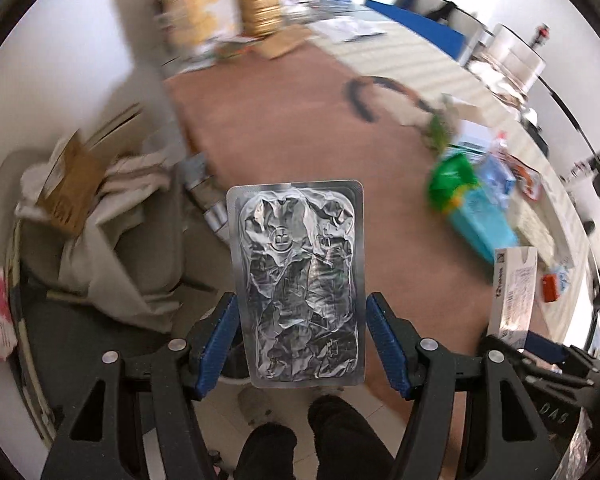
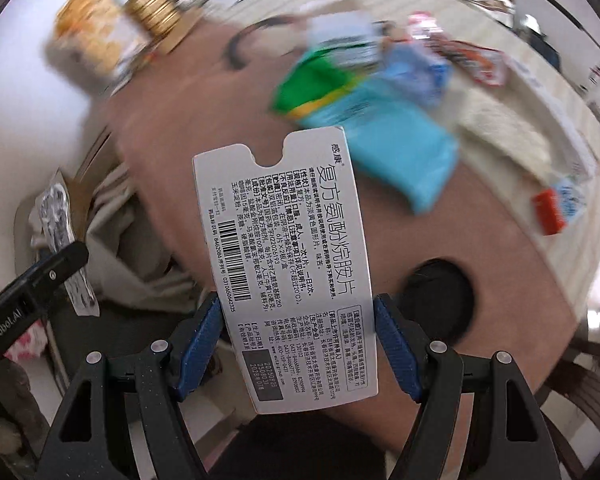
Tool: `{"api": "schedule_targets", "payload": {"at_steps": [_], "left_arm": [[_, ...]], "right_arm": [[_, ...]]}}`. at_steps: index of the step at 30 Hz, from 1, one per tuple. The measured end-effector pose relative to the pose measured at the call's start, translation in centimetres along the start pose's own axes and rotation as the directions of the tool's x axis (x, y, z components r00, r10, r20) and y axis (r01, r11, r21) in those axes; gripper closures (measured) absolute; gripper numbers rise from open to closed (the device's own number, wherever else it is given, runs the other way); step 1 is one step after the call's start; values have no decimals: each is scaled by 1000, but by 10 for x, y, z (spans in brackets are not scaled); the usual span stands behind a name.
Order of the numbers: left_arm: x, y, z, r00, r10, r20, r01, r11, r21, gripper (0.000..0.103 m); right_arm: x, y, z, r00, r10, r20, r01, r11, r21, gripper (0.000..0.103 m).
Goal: Collect trash
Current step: 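Carry both items to the white bin and release them inside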
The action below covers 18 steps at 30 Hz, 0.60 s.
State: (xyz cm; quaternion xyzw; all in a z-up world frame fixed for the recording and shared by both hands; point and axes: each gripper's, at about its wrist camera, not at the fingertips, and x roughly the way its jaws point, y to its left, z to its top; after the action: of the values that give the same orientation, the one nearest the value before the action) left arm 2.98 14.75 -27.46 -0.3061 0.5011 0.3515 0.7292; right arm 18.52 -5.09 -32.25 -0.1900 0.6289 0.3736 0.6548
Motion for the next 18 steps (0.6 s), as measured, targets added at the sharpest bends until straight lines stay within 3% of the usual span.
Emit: {"api": "schedule_targets", "payload": {"at_steps": [6,11,13,18], "left_arm": [[21,102,-36,999,24,-48,-31,989,-141,41],[87,180,-74,989,-21,-147,-18,966,-258,41],[128,207,-92,980,-68,-189,5,948,-317,41],[245,253,-134,930,-228,-287,76,886,-457,41]], "right_arm": [[54,89,-32,998,23,-64,-29,995,-93,26],[135,148,-67,989,24,-149,-46,988,-146,26],[174,161,-77,983,8,-184,-37,987,-156,26],[282,176,-102,966,-49,-254,3,984,-178,26]]}}
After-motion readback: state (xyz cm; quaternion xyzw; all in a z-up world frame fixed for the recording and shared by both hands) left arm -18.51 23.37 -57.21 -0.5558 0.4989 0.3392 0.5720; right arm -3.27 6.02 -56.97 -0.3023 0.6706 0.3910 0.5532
